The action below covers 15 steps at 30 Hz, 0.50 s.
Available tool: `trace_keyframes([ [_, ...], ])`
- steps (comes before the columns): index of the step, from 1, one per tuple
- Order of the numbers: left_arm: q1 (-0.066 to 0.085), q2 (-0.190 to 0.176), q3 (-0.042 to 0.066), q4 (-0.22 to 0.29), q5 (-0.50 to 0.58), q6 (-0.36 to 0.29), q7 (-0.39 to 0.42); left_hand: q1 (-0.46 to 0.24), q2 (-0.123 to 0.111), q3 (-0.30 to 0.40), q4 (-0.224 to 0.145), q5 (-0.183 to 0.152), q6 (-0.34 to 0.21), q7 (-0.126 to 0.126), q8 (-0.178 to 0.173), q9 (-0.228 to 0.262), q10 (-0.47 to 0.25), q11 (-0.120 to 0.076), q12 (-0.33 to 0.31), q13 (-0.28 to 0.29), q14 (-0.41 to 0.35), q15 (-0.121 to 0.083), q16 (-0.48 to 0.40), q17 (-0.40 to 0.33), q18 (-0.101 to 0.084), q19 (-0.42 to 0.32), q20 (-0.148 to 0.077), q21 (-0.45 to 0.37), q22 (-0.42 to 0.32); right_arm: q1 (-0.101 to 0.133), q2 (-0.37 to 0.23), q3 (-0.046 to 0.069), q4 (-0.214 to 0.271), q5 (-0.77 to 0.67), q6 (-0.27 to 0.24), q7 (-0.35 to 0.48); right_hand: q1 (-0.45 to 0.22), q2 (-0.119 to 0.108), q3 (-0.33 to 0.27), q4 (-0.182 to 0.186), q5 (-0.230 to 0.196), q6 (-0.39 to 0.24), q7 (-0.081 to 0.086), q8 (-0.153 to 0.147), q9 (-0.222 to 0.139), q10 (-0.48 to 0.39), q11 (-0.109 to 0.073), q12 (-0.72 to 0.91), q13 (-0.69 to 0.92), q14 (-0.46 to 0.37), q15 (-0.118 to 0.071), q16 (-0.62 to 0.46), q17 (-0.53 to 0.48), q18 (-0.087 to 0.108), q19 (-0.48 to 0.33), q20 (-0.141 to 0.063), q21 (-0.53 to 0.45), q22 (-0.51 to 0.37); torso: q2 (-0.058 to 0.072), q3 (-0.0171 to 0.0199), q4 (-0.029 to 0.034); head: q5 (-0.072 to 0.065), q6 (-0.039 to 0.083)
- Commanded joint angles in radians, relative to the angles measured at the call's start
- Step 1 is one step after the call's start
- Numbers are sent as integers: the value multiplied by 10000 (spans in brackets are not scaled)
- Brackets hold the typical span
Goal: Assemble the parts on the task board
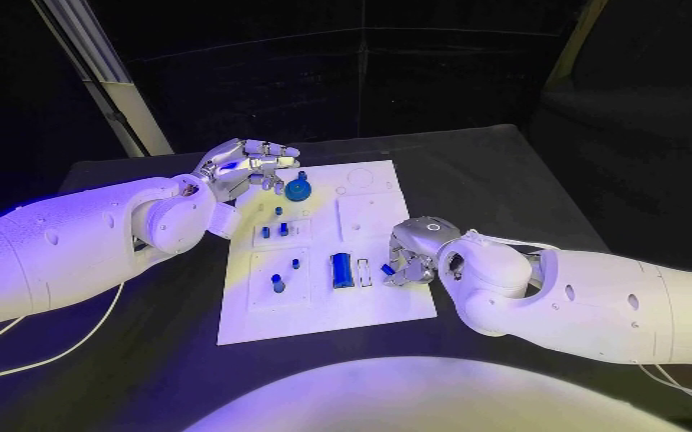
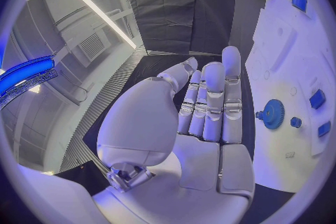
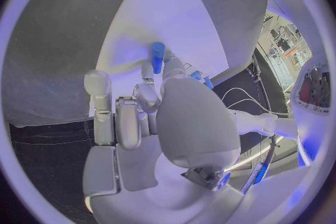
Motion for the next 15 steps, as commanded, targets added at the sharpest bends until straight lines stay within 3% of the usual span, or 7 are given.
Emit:
trace_keyframes([
  [1, 23, -7, 9, 22, -41, 165, -56, 1, 60, -22, -19, -23, -77, -10, 34, -14, -53, -11, 33, -14, -78, 0, -59, -9, 60, -47, 11, -56, -10, -85, 18, -69, -74, -635, 802, -18, 146, 21, -27, -73, 332, -108, -10, 11, 45, -65, 19, -32, -14, 740, -14, -30, 1201, 61, -24, 5, -57, -3, -13, -11, -10, -7, -1],
  [2, 24, -8, 9, 23, -41, 166, -58, 1, 60, -22, -19, -23, -77, -10, 34, -14, -53, -11, 33, -14, -78, 0, -59, -9, 60, -47, 11, -56, -10, -87, 18, -69, -74, -650, 826, -20, 158, 36, -36, -70, 432, -120, -9, 12, 54, -69, 22, -34, -18, 740, -12, -31, 1200, 60, -20, 6, -58, -1, -11, -11, -12, -5, -1],
  [5, 25, -11, 9, 27, -41, 172, -66, 1, 59, -23, -20, -23, -80, -10, 34, -15, -58, -11, 33, -15, -84, 1, -64, -21, 60, -48, 12, -57, -11, -92, 13, -69, -62, -638, 899, -27, 345, 150, -13, -91, 1350, -223, 12, -28, 79, -100, 26, -58, -43, 745, -12, -27, 1213, 61, -3, 6, -66, 2, -3, -8, -13, -5, -1],
  [6, 25, -11, 9, 27, -41, 173, -66, 0, 58, -25, -21, -23, -83, -9, 34, -15, -61, -10, 34, -16, -89, 2, -69, -31, 60, -49, 12, -58, -11, -92, 12, -69, -61, -630, 903, -28, 369, 163, -4, -95, 1436, -229, 10, -31, 80, -103, 25, -61, -45, 745, -14, -27, 1213, 60, 1, 6, -65, 6, -3, -8, -13, -5, -1],
  [7, 26, -12, 9, 29, -41, 174, -70, 0, 58, -25, -21, -23, -83, -9, 34, -15, -61, -10, 34, -16, -89, 2, -69, -31, 60, -49, 12, -58, -11, -93, 7, -69, -55, -545, 928, -29, 480, 227, 44, -96, 1965, -248, 22, -49, 88, -122, 15, -83, -64, 747, -14, -23, 1222, 60, 14, 0, -60, 18, -1, -6, -14, -12, -1],
  [8, 26, -13, 9, 31, -41, 173, -73, 0, 58, -25, -21, -23, -83, -9, 34, -15, -61, -10, 34, -16, -89, 2, -69, -31, 60, -49, 12, -58, -11, -94, 4, -69, -52, -458, 957, -30, 576, 289, 106, -107, 2186, -256, 11, -60, 90, -129, 14, -94, -73, 749, -22, -19, 1229, 58, 21, -2, -58, 25, 0, -5, -10, -17, -1],
  [15, 29, -18, 9, 35, -41, 166, -87, 0, 58, -25, -21, -23, -83, -9, 34, -15, -61, -10, 34, -16, -89, 2, -69, -31, 60, -49, 12, -58, -11, -96, -47, -68, -57, 443, 1111, -13, 1262, 691, 887, -144, 2850, -358, 40, -243, 29, -177, 7, -183, -139, 765, -35, 23, 1294, 45, 64, -23, -12, 103, -3, -6, 2, -1, -1],
])
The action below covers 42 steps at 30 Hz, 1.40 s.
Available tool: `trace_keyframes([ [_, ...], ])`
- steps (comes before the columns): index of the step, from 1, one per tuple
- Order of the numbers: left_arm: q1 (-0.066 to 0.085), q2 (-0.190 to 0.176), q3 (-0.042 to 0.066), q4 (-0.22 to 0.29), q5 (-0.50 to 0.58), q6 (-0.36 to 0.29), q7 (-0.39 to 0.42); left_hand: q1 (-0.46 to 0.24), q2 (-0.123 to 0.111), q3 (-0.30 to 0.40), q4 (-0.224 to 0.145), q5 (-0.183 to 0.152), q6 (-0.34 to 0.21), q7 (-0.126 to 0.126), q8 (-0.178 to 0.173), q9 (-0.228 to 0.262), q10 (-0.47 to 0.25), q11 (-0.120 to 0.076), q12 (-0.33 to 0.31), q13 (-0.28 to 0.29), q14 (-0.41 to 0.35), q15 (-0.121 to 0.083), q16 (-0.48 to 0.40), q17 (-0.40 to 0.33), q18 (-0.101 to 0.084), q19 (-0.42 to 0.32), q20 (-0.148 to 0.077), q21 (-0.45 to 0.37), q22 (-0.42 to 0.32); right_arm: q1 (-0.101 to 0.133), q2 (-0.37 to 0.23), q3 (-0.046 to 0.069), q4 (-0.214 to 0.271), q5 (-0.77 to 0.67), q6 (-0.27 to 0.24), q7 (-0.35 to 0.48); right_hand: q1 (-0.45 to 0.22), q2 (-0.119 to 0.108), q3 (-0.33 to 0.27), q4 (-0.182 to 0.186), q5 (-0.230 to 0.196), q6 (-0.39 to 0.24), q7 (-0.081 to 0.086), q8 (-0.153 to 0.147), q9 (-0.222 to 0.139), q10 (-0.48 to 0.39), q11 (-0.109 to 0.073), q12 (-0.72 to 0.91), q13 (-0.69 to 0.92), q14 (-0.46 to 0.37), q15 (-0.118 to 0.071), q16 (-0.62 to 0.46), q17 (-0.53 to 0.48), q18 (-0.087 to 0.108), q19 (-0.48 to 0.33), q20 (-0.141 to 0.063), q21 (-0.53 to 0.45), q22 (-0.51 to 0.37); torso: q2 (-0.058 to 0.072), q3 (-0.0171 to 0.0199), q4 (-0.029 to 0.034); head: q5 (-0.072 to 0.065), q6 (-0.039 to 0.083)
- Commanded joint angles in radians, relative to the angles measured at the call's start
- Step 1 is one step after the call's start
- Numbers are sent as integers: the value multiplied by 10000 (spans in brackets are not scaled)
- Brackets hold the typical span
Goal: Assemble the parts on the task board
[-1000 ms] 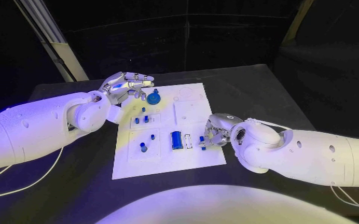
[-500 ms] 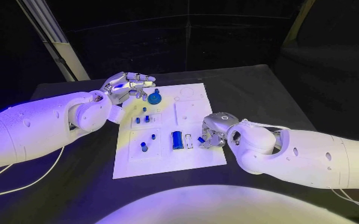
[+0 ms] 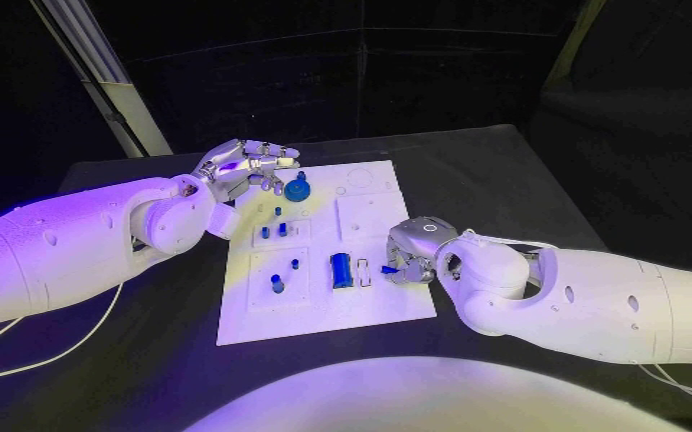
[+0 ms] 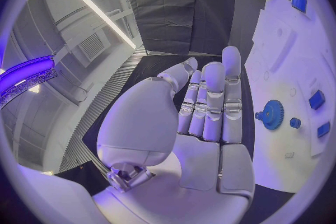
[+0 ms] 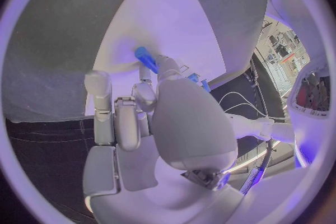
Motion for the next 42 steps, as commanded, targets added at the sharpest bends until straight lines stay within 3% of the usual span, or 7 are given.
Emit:
trace_keyframes([
  [1, 23, -8, 9, 24, -28, 130, -31, 0, 58, -25, -21, -23, -83, -9, 34, -15, -62, -9, 34, -16, -89, 2, -69, -8, 60, -49, 12, -58, -13, -99, -57, -104, -123, 805, 756, -116, 397, 200, 370, -11, 110, -4, -46, -93, -59, -43, 24, -57, -7, 767, -37, 32, 1308, 38, 77, -24, 41, 56, 5, 1, 8, 20, -1],
  [5, 25, -10, 9, 25, -28, 133, -36, 0, 58, -25, -21, -23, -83, -9, 34, -15, -62, -9, 34, -16, -89, 2, -69, -8, 60, -49, 12, -58, -13, -99, -81, -103, -97, 955, 703, -121, 708, 156, 1071, -41, -349, 103, -46, -160, -103, 27, 33, 23, 58, 782, -40, 80, 1377, 18, 136, -35, 133, 194, 0, 0, 3, 29, -1],
  [9, 26, -10, 9, 24, -29, 139, -47, 0, 58, -25, -21, -23, -83, -9, 34, -15, -62, -9, 34, -16, -89, 2, -69, -8, 60, -49, 12, -58, -13, -99, -102, -103, -91, 933, 649, -150, 678, -201, 1922, -3, -747, 215, -34, -242, -149, 81, 39, 71, 89, 789, -24, 107, 1418, 6, 148, -20, 200, 281, 0, -3, 0, 22, -1],
  [14, 26, -11, 9, 24, -107, 155, -59, 11, 62, -23, -30, -19, -94, -8, 35, -16, -77, -8, 39, -18, -102, 4, -75, -25, 59, -55, 15, -64, -15, -99, -152, -103, -50, 790, 428, -172, 406, -451, 2315, 87, -1096, 324, -57, -251, -153, 171, 25, 200, 187, 801, -27, 143, 1468, -3, 176, -13, 251, 362, -2, -4, -5, 17, -1],
  [28, 26, -2, 9, 19, -203, 189, -73, 18, 67, -21, -36, -18, -99, -6, 36, -17, -84, -7, 44, -19, -114, 5, -83, -45, 60, -59, 15, -67, -17, -99, -445, -92, 500, 698, -1533, 45, -311, -654, 2820, 232, -1310, 882, -337, -40, -31, 1205, -191, 2035, 1843, 975, -193, 706, 2232, -212, 826, -150, 1000, 1555, 0, -3, 11, 31, -1],
  [36, 26, -9, 9, 27, -206, 187, -76, 18, 67, -21, -36, -18, -99, -6, 36, -17, -84, -7, 44, -19, -114, 5, -83, -45, 60, -59, 15, -67, -17, -96, -558, -86, 597, 1505, -2479, 138, -424, -681, 2883, 231, -1524, 892, -355, -47, -20, 1206, -208, 2009, 1846, 979, -214, 728, 2259, -220, 851, -177, 1042, 1604, 6, -18, 4, 59, -1],
  [42, 27, -19, 9, 38, -207, 177, -80, 18, 67, -21, -36, -18, -99, -6, 36, -17, -84, -7, 44, -19, -114, 5, -83, -45, 60, -59, 15, -67, -17, -95, -547, -83, 613, 2351, -2977, 244, -445, -687, 2893, 227, -1563, 900, -358, -45, -16, 1232, -209, 2062, 1898, 988, -216, 756, 2300, -226, 865, -180, 1060, 1634, 14, -5, 12, 84, -1],
])
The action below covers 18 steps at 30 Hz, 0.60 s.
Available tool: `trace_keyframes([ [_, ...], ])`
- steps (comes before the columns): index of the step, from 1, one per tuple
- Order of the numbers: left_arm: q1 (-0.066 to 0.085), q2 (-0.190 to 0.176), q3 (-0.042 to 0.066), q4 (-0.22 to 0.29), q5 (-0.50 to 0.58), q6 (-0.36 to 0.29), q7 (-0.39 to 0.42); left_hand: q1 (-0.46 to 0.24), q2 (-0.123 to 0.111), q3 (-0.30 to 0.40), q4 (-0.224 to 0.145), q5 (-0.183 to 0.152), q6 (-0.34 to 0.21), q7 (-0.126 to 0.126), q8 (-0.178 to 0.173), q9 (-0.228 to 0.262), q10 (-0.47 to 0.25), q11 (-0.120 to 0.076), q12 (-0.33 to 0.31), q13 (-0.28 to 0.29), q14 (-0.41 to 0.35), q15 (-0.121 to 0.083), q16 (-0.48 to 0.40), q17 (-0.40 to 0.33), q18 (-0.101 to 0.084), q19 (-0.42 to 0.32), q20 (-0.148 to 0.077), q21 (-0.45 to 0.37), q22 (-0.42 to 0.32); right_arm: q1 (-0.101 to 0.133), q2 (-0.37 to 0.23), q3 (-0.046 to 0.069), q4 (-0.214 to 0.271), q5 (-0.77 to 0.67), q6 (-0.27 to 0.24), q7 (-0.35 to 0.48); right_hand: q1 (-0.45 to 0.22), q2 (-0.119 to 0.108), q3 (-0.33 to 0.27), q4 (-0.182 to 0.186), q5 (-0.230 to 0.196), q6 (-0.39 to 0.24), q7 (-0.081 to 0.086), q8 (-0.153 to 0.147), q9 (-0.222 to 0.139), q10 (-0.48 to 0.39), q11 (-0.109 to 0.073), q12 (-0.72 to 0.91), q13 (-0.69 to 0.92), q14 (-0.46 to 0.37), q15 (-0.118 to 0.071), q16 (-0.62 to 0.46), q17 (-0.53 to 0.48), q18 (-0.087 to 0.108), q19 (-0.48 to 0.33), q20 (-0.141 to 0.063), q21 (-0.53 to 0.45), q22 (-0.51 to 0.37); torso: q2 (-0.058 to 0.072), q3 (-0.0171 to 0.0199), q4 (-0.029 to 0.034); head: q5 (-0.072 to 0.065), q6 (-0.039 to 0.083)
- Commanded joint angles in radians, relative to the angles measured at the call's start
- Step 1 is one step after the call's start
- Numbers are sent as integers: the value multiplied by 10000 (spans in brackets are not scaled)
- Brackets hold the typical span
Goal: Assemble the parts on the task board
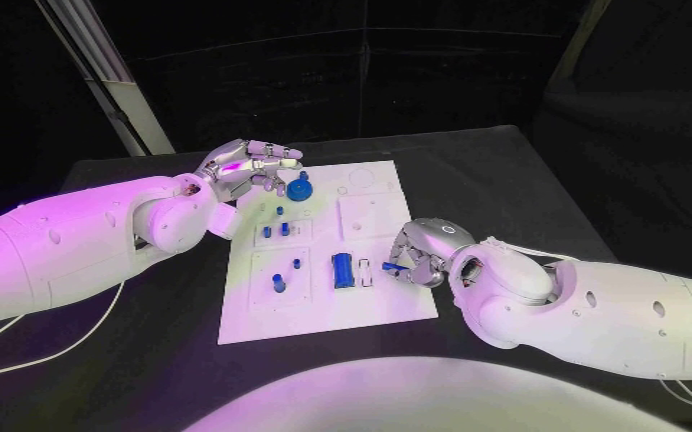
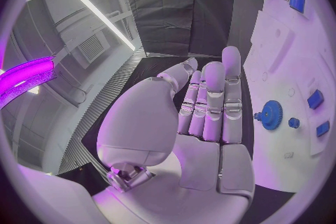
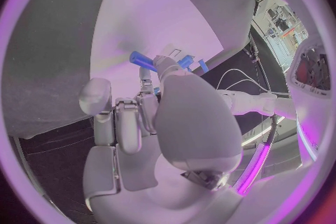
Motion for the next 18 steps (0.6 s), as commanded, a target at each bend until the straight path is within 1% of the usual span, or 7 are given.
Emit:
trace_keyframes([
  [1, 20, -11, 9, 28, -40, 114, -21, 18, 67, -21, -36, -17, -62, 31, 36, -17, -85, -6, 44, -11, -41, 6, -44, -9, 59, -58, 16, -67, -9, 13, 29, 5, 28, 1022, -925, 184, -70, 15, 70, 12, -56, 134, -65, 12, 168, 69, 26, 60, 600, 991, -71, 57, 2312, -66, 72, 5, 67, 34, 8, 7, 6, 1, -1],
  [3, 21, -14, 9, 30, -40, 115, -23, 18, 67, -21, -36, -17, -62, 31, 36, -17, -85, -6, 44, -11, -41, 6, -44, -9, 59, -58, 16, -67, -9, 14, 66, 7, 6, 1319, -1009, 212, -102, 12, 75, 11, 4, 150, -72, 17, 174, 82, 21, 77, 620, 996, -75, 74, 2337, -68, 82, 0, 81, 51, 8, 7, 9, 10, -1],
  [6, 24, -9, 9, 29, -40, 116, -28, 18, 67, -21, -36, -17, -62, 31, 36, -17, -85, -6, 44, -11, -41, 6, -44, -9, 59, -58, 16, -67, -9, 16, 182, 10, -74, 1936, -996, 226, -225, -16, 44, -7, 359, 171, -80, 21, 191, 107, 13, 105, 667, 1000, -84, 89, 2356, -73, 97, -12, 107, 82, 1, 0, 15, 28, -1],
  [9, 28, 2, 10, 28, -40, 121, -32, 18, 67, -21, -36, -17, -62, 31, 36, -17, -85, -6, 44, -11, -41, 6, -44, -9, 59, -58, 16, -67, -9, 18, 333, 12, -164, 2501, -940, 219, -253, -9, 36, -8, 399, 175, -80, 22, 194, 120, 13, 129, 692, 1003, -84, 101, 2373, -75, 102, -13, 115, 94, -5, -4, 21, 32, -1],
  [14, 36, 12, 10, 31, -40, 130, -48, 18, 67, -21, -36, -17, -62, 31, 36, -17, -85, -6, 44, -11, -41, 6, -44, -9, 59, -58, 16, -67, -9, 19, 553, 15, -284, 2963, -997, 155, -434, 1, -36, 38, 448, 197, -83, 28, 209, 176, 12, 225, 789, 1016, -84, 144, 2436, -87, 134, -16, 158, 160, 3, 9, 3, 62, -1],
  [18, 47, 13, 10, 32, -48, 131, -64, 18, 67, -21, -36, -17, -62, 31, 36, -17, -85, -6, 44, -11, -41, 6, -44, -9, 59, -58, 16, -67, -9, 22, 698, 17, -410, 3298, -926, 22, -573, -22, -120, 63, 426, 221, -94, 35, 222, 189, 4, 226, 802, 1021, -89, 160, 2460, -93, 157, -19, 188, 205, 0, -7, 5, 54, -1],
])
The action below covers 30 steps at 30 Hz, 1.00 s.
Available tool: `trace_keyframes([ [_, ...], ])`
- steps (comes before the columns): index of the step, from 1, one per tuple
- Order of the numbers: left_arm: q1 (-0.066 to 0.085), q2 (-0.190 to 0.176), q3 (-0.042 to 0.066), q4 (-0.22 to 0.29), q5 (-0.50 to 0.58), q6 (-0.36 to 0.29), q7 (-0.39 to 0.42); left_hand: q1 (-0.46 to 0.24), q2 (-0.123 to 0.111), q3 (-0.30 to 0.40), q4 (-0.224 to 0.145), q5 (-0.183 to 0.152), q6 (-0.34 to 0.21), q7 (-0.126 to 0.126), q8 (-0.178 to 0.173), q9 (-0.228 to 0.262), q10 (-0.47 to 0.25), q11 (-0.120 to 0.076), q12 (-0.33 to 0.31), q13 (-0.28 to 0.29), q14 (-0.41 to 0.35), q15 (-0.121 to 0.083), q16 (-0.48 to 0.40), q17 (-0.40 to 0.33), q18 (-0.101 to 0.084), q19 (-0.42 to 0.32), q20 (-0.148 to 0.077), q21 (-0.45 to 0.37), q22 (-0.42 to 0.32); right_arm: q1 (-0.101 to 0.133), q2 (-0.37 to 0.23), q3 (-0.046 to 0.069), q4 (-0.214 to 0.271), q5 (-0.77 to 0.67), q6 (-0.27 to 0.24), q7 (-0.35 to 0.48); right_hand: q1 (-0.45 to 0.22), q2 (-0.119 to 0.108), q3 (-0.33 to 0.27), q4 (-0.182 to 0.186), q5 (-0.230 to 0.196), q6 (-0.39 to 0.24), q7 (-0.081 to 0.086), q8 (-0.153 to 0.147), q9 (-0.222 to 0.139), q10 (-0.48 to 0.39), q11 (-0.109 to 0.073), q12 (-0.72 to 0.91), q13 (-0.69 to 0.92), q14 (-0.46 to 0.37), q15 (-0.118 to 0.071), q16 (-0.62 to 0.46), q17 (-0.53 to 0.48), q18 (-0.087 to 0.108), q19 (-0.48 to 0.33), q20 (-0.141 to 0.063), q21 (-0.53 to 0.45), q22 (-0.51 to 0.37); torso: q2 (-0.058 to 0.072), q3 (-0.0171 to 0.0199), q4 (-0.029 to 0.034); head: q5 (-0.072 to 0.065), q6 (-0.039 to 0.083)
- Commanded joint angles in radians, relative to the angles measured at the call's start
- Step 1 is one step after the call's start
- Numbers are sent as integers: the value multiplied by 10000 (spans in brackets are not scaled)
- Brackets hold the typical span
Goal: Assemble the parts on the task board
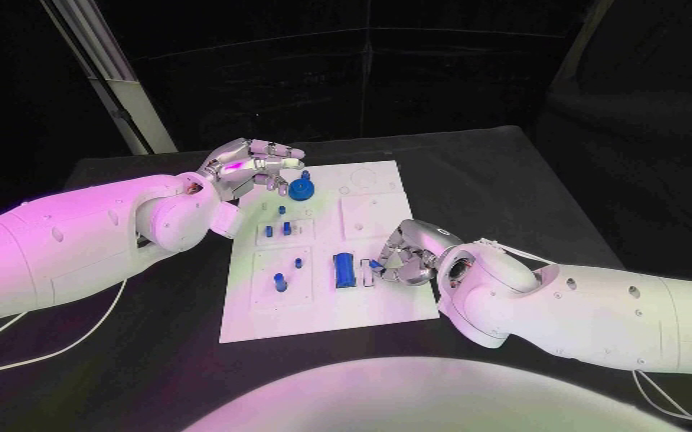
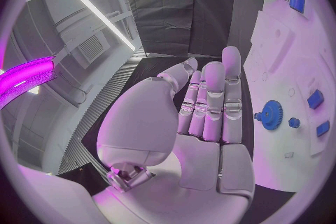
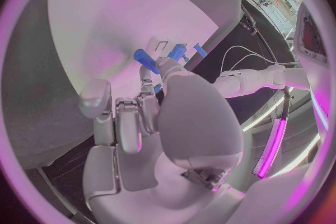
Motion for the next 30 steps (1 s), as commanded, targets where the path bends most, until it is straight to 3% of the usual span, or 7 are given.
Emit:
trace_keyframes([
  [1, 29, 10, 10, 21, -44, 124, -49, 18, 67, -21, -36, -17, -62, 31, 36, -9, -85, -6, 44, -11, -41, 5, -44, -10, 60, -59, 15, -67, -11, 18, 92, 7, -73, 804, -134, -111, -144, -17, -67, 5, 6, 141, -85, 45, 217, 194, 2, 37, 811, 1021, -91, 55, 2454, -95, 75, -8, 66, 27, -1, -12, -7, -6, -1],
  [10, 55, 22, 10, 29, -153, 142, -67, 28, 74, -21, -47, -16, -77, 38, 39, -10, -104, 0, 57, -14, -56, 9, -45, -22, 60, -67, 18, -75, -14, 20, 434, 9, -310, 1055, -51, -516, -545, 12, -275, 120, 55, 271, -143, 94, 265, 268, -42, 120, 914, 1032, -122, 90, 2504, -111, 132, -30, 137, 139, 2, 4, -9, 78, -1],
  [17, 65, 25, 10, 31, -164, 151, -79, 28, 74, -21, -47, -16, -77, 38, 39, -10, -104, 0, 57, -14, -56, 9, -45, -22, 60, -67, 18, -75, -14, 20, 601, 10, -512, 1123, 91, -632, -888, 88, -417, 201, 106, 381, -198, 158, 330, 258, -86, 26, 868, 1032, -160, 94, 2510, -112, 143, -62, 153, 158, -3, -5, -8, 106, -1],
  [30, 74, 20, 10, 28, -166, 157, -102, -4, 79, -37, -31, -20, -88, 47, 43, -10, -121, 9, 70, -16, -69, 17, -49, -46, 58, -72, 24, -82, -18, 21, 755, 11, -690, 1099, 246, -704, -1003, 143, -455, 210, 116, 414, -217, 186, 364, 246, -99, -20, 845, 1026, -171, 77, 2484, -103, 117, -74, 128, 112, 7, 7, -28, 147, -1],
])
